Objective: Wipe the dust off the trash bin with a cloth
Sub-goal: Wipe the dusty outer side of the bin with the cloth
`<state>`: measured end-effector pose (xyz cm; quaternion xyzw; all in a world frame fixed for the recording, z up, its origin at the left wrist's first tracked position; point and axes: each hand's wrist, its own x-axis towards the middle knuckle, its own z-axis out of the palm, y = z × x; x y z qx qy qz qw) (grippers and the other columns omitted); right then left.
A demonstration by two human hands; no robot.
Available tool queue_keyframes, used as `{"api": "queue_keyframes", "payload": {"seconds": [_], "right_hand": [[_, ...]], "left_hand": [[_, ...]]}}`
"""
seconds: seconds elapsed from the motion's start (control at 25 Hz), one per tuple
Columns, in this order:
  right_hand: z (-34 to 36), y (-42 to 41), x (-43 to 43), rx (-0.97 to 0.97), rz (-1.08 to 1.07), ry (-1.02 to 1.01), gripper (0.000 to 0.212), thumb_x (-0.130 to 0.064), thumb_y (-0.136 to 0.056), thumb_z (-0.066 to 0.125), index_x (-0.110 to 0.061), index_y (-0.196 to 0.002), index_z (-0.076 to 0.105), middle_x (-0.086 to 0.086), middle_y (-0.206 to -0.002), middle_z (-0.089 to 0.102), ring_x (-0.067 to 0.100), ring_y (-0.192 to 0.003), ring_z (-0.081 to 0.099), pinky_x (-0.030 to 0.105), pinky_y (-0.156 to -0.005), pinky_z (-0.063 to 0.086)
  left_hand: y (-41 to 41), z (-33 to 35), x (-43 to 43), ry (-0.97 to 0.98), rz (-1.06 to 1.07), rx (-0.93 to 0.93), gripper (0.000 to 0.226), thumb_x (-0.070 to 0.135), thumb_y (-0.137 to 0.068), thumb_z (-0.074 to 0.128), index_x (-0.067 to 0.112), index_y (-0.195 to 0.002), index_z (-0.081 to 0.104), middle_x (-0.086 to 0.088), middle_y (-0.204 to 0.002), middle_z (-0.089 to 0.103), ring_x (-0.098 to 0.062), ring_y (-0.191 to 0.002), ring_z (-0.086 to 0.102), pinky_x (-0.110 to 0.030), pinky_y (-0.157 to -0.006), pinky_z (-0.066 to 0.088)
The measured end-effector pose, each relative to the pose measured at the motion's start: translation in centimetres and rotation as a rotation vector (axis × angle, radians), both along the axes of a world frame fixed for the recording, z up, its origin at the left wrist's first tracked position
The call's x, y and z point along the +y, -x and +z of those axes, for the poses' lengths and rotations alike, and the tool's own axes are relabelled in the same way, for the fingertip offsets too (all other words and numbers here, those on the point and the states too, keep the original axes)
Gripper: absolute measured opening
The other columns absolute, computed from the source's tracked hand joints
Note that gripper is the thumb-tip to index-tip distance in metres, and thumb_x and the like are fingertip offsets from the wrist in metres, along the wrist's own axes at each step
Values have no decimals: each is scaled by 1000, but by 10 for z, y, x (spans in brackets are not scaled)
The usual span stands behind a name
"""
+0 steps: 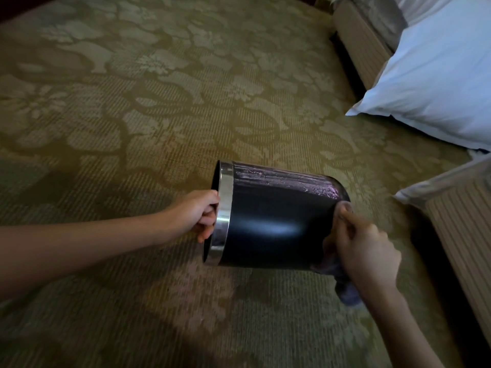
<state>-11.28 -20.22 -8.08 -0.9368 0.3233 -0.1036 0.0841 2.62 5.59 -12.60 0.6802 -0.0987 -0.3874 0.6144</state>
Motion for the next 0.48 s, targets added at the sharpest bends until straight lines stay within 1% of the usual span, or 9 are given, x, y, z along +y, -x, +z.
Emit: {"api": "queue_keyframes", "payload": {"seconds": [0.08,0.16,0.24,0.28,0.32,0.4,0.48], "right_hand": [[3,-7,11,-7,6,-31,39,-52,-99,39,-37,-125,64,14,-105,70,40,-99,63,44,-80,47],[5,-17,29,9,75,2,36,-48,-100,39,-36,-124,64,10,-104,70,37,-97,65,41,-76,48],[1,-29,57,29,256,122,31,-40,-99,43,-32,-122,63,3,-96,70,32,-87,67,36,-63,45],[-1,-37,77,23,360,158,28,-36,-97,46,-30,-120,61,1,-92,68,30,-81,67,34,-57,40],[-2,-45,97,20,459,153,27,-33,-94,48,-28,-118,60,0,-90,67,29,-77,67,32,-55,35],[-3,-57,125,25,599,113,27,-29,-92,49,-24,-116,61,1,-92,67,29,-76,67,31,-55,32],[0,-62,129,34,620,134,28,-31,-93,49,-24,-116,62,2,-91,67,30,-76,66,32,-56,30]], "left_hand": [[4,4,1,-28,-58,-76,35,19,-104,36,14,-70,44,7,-43,34,-16,-39,46,-31,-46,38],[8,9,4,-54,-103,-140,30,22,-103,39,22,-77,55,6,-48,39,-14,-43,45,-27,-46,40],[12,8,5,-71,-127,-183,22,23,-103,40,23,-92,59,5,-52,42,-13,-44,45,-23,-44,40],[14,7,5,-80,-128,-202,21,24,-103,39,21,-98,59,3,-53,43,-13,-44,45,-22,-43,39],[17,4,5,-88,-120,-215,20,25,-103,40,17,-101,59,1,-54,45,-13,-44,46,-22,-42,38],[20,-2,5,-95,-84,-220,23,26,-102,42,11,-98,58,-4,-58,47,-13,-44,47,-24,-40,38],[21,-3,7,-78,-71,-215,23,26,-102,42,11,-93,57,-2,-55,48,-13,-44,46,-25,-40,38]]}}
